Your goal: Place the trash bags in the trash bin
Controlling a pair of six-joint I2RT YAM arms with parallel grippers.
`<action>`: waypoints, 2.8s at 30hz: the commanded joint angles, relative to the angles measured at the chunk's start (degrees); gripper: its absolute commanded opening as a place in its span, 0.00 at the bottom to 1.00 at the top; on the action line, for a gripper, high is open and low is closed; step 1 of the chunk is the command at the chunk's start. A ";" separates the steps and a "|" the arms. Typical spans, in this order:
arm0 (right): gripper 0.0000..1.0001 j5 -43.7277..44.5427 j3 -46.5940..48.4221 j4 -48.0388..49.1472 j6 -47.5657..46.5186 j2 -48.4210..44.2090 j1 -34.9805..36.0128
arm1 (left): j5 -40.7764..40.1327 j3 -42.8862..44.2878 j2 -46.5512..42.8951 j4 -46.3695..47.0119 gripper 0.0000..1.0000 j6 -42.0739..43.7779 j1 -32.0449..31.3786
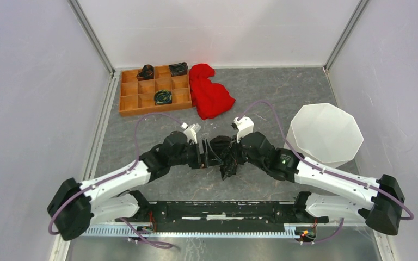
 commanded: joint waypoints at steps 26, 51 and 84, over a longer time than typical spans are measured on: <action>0.00 -1.66 38.18 -11.29 -24.26 3.44 -4.47 | -25.88 64.78 5.32 -32.56 0.02 24.68 -0.14; 0.00 -17.74 15.98 8.72 1.86 4.31 -6.57 | -31.36 25.16 -19.04 -34.22 1.00 12.50 -0.10; 0.00 -13.75 2.60 5.55 -7.76 1.40 -13.29 | 17.31 -5.40 8.15 23.21 1.00 -6.71 22.48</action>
